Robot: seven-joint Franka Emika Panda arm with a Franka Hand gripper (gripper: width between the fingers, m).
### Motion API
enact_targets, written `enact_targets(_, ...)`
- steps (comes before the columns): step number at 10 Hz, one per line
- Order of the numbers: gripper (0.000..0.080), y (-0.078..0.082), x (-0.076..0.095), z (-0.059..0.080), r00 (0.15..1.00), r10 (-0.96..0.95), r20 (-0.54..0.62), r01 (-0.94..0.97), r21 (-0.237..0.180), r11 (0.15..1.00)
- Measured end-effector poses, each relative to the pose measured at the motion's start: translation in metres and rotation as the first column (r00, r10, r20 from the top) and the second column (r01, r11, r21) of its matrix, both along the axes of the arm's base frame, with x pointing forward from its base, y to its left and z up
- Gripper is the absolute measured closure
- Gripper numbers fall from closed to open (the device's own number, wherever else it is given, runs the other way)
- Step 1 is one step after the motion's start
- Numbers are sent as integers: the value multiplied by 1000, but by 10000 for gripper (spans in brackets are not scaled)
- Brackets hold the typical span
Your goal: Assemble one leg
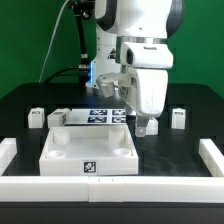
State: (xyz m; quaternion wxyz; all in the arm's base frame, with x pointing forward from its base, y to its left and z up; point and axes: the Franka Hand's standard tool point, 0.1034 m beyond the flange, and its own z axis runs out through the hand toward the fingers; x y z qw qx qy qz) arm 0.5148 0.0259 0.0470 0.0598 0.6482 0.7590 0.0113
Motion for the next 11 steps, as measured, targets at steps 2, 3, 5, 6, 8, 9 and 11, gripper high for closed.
enact_targets(2,150,0,0,-1,1000,0,-1,0,0,1000)
enact_targets(3,150,-1,-1,-1,1000,2,3,-2,2,1000)
enact_targets(5,150,-16,-19,-9,1000,7,7,-7,7,1000)
enact_targets(6,150,-27,-31,-10,1000,1,-4,-1,2,1000)
enact_targets(8,150,-45,-47,-16,1000,-7,-15,7,3,1000)
enact_targets(9,150,-54,-49,-17,1000,-14,-18,14,-1,1000)
enact_targets(11,150,-73,-54,-22,999,-43,-25,43,-4,999)
